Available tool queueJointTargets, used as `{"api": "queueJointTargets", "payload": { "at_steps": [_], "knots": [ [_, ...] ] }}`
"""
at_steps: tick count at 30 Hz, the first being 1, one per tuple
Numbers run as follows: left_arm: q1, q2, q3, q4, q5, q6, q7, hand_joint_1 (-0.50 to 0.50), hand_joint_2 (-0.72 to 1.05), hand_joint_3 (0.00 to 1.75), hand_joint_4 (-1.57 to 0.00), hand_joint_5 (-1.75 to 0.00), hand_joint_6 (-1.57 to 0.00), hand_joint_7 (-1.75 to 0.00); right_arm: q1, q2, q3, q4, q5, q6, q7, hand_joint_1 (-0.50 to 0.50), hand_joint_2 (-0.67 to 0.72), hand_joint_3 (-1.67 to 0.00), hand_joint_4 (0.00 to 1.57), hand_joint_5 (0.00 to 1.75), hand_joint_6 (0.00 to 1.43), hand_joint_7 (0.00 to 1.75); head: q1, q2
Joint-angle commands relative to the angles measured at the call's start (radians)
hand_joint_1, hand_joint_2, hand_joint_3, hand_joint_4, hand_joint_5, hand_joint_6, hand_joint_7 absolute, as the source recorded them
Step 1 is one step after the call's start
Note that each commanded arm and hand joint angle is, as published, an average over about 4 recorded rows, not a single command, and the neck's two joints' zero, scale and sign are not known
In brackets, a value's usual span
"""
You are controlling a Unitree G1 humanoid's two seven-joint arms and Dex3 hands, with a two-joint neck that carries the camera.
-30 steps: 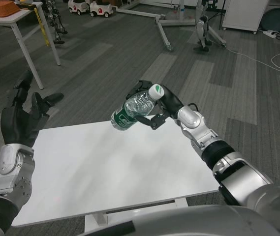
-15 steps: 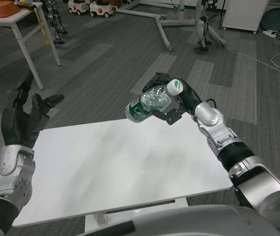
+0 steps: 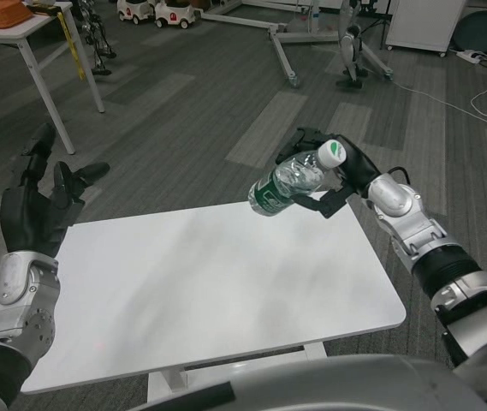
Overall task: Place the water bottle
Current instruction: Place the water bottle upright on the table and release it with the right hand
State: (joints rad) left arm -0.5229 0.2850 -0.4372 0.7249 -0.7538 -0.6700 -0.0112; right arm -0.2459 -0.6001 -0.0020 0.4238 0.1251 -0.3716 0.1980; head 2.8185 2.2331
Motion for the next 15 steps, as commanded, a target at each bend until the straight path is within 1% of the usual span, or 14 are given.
{"api": "queueJointTargets", "payload": {
  "at_steps": [1,4,5,8,10,12,15],
  "knots": [
    [0.002,0.008,0.006,0.000,0.001,-0.002,0.002,-0.46,1.05,0.79,-0.68,-0.72,-0.26,-0.21,-0.010,-0.038,-0.021,-0.009,-0.008,0.024,0.031,-0.46,-0.35,-1.19,1.37,1.07,0.97,1.61,-0.001,-0.001],
    [0.001,0.008,0.006,0.001,0.001,-0.002,0.002,-0.46,1.05,0.79,-0.70,-0.72,-0.26,-0.21,-0.025,-0.058,-0.023,0.015,-0.051,0.049,0.053,-0.46,-0.35,-1.25,1.37,1.07,0.97,1.61,-0.001,-0.001],
    [0.001,0.008,0.006,0.001,0.001,-0.002,0.002,-0.46,1.05,0.79,-0.70,-0.72,-0.26,-0.21,-0.029,-0.059,-0.023,0.022,-0.066,0.059,0.057,-0.46,-0.35,-1.25,1.38,1.07,0.97,1.61,-0.001,-0.001],
    [0.001,0.008,0.007,0.001,0.001,-0.002,0.002,-0.46,1.05,0.79,-0.71,-0.72,-0.26,-0.21,-0.044,-0.056,-0.026,0.034,-0.114,0.097,0.081,-0.46,-0.35,-1.19,1.40,1.07,0.97,1.61,-0.001,-0.001],
    [0.001,0.008,0.007,0.001,0.001,-0.002,0.002,-0.46,1.05,0.79,-0.71,-0.72,-0.26,-0.21,-0.056,-0.050,-0.027,0.042,-0.150,0.122,0.100,-0.46,-0.38,-1.19,1.40,1.07,0.97,1.61,-0.001,-0.001],
    [0.001,0.008,0.007,0.002,0.001,-0.002,0.002,-0.46,1.05,0.79,-0.71,-0.72,-0.26,-0.21,-0.071,-0.045,-0.026,0.049,-0.206,0.164,0.126,-0.46,-0.41,-1.21,1.40,1.07,0.97,1.61,-0.002,-0.003],
    [0.000,0.008,0.008,0.002,0.001,-0.002,0.002,-0.46,1.05,0.79,-0.71,-0.72,-0.26,-0.21,-0.087,-0.043,-0.023,0.052,-0.276,0.213,0.148,-0.46,-0.41,-1.23,1.40,1.07,0.97,1.61,-0.003,-0.004]
  ]
}}
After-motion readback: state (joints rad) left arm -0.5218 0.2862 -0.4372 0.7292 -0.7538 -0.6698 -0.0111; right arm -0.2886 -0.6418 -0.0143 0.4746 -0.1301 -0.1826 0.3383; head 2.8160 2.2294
